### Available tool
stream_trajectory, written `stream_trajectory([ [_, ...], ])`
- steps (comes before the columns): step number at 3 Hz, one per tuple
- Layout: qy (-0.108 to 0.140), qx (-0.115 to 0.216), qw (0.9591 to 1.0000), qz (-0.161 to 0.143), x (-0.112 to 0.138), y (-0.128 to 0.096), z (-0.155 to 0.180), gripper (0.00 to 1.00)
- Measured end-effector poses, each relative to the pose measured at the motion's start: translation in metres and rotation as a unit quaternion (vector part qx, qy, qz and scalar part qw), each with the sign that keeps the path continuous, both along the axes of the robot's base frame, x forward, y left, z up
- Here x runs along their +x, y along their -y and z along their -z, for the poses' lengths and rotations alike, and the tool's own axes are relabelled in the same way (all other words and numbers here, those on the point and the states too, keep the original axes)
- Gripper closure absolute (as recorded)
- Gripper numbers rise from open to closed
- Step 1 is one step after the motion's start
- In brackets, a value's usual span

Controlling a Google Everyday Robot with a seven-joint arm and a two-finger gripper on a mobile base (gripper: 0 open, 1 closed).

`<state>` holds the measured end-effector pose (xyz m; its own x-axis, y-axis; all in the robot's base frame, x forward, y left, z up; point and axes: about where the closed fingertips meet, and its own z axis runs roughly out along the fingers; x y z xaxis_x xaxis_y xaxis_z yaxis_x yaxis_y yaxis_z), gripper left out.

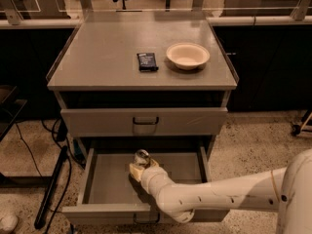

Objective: Place 7up can into middle drawer

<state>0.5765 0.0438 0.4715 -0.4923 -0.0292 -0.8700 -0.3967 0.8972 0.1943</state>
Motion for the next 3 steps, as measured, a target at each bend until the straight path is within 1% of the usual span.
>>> stream_trajectory([
  [1, -0.003, -0.002, 0.9998, 0.022, 0.003, -0.005, 0.014, 1.00],
  [2, -0.001, -0.009, 0.9994, 0.033, 0.008, -0.004, 0.019, 1.00],
  [3, 0.008, -0.015, 0.9991, 0.040, 0.022, -0.001, 0.018, 1.00],
])
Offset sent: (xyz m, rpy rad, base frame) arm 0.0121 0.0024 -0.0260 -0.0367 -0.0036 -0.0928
